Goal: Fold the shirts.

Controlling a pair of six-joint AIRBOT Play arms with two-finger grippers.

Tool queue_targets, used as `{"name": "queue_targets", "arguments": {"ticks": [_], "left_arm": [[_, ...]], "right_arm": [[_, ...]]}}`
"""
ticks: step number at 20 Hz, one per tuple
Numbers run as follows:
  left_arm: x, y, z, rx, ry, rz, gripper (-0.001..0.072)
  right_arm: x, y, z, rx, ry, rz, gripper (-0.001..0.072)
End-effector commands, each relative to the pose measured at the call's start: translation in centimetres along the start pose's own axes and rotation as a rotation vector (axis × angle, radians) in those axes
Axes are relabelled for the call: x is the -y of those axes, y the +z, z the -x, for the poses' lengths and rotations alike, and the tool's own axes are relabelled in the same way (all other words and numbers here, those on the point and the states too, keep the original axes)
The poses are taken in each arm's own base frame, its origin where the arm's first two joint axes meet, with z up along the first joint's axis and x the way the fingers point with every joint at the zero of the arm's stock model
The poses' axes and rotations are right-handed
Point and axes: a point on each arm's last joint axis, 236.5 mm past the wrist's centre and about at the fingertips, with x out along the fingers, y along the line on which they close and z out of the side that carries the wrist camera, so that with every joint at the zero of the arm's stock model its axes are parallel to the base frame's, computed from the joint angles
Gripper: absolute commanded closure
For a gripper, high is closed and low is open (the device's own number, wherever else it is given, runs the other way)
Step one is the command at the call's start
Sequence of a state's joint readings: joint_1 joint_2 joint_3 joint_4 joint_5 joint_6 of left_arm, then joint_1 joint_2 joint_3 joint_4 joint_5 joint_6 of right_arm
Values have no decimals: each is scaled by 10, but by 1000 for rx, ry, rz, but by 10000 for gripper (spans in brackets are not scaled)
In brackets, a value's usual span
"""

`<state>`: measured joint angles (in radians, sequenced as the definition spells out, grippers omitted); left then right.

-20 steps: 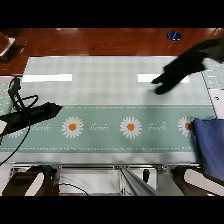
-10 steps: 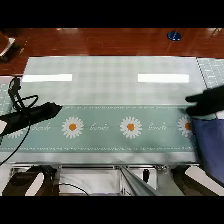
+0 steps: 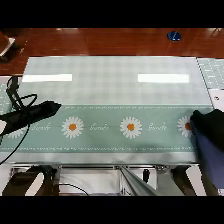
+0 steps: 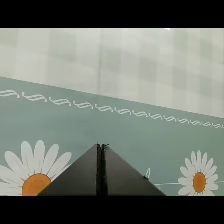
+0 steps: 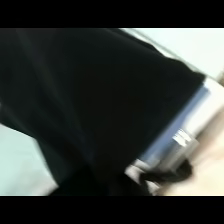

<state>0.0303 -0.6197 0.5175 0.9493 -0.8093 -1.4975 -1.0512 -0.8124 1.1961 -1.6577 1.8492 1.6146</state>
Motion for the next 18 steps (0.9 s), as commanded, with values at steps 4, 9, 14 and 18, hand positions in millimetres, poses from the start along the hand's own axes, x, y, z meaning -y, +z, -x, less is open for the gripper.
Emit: {"name": "queue_targets", "arguments": {"ticks": [4, 9, 14, 18], "left_arm": [[14, 19, 2, 73, -59, 11, 691], [76, 122, 31, 263, -155, -146, 691], [178, 180, 34, 188, -312, -339, 692], [140, 123, -45, -5, -60, -449, 692]], "right_arm": [[27, -11, -24, -59, -124, -58, 308], [-162, 86, 67, 240, 655, 112, 688], [-351, 30, 143, 425, 975, 630, 687], [-414, -50, 55, 389, 622, 1020, 688]]}}
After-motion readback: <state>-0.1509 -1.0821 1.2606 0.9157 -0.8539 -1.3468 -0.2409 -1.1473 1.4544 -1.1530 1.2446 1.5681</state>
